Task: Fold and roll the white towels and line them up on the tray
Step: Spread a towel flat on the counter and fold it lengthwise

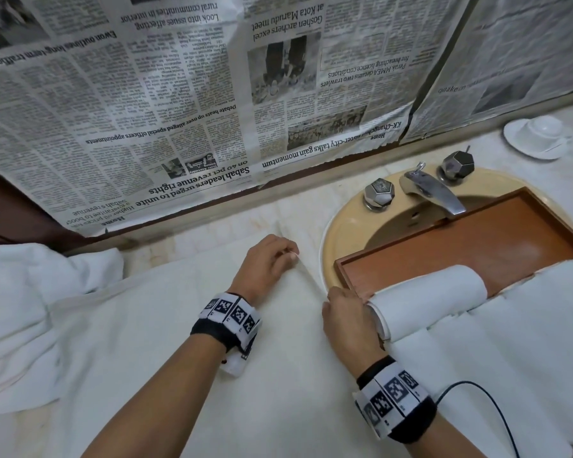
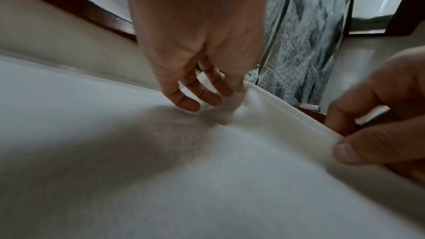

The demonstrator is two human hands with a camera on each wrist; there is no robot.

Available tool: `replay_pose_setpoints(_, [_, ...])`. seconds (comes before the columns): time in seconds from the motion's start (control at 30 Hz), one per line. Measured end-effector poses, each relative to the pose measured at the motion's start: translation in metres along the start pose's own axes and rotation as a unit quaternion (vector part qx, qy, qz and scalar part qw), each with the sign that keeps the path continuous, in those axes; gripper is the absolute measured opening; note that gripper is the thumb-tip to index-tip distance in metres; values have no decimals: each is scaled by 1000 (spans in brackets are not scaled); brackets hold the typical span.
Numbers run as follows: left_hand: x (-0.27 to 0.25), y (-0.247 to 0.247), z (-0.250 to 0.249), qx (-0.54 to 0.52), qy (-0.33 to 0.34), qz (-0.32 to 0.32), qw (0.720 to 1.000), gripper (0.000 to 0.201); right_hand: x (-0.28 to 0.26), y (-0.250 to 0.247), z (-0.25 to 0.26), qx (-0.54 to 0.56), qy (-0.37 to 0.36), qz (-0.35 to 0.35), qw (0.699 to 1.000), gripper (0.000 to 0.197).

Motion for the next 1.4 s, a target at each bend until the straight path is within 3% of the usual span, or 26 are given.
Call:
replay_pose_setpoints(0.13, [-10, -7, 2, 14, -22, -15, 1000, 8, -3, -10, -12, 166, -4, 24, 986, 18])
replay_pose_setpoints(0.33, [-18, -22, -8, 47, -36, -37, 998, 10, -24, -13, -2, 106, -47, 32, 993, 20])
replay_pose_setpoints(0.5, [-33, -44, -22, 47, -29, -72, 996, 8, -48, -21, 7, 162, -74, 71, 981, 22])
replay_pose_setpoints(0.6, [-49, -69, -32, 23, -26, -107, 994, 7, -68, -41, 33, 214, -108, 65, 969, 24])
replay_pose_setpoints(0.8, [-119, -148, -29, -16, -34, -187, 982, 6, -122, -43, 129, 256, -179, 119, 942, 23])
replay_pose_setpoints(1.07, [-243, -257, 33, 10, -84, -263, 961, 6, -183, 1, 268, 286, -236, 175, 912, 18])
replay_pose_setpoints(1.2, [-284, -273, 81, 33, -140, -251, 957, 8, -204, 58, 308, 253, -223, 207, 918, 17])
replay_pose_setpoints(1.4, [-306, -271, 123, 86, -189, -214, 955, 13, -215, 126, 325, 232, -183, 251, 922, 16])
Point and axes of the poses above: each hand's wrist, its own x-axis towards the middle knuckle, its own y-axis out of the palm, z = x × y, the point moved 9 cm from there along x, towards the middle knuckle, and after that the axes turned 8 degrees about y, right-handed, at the moved point
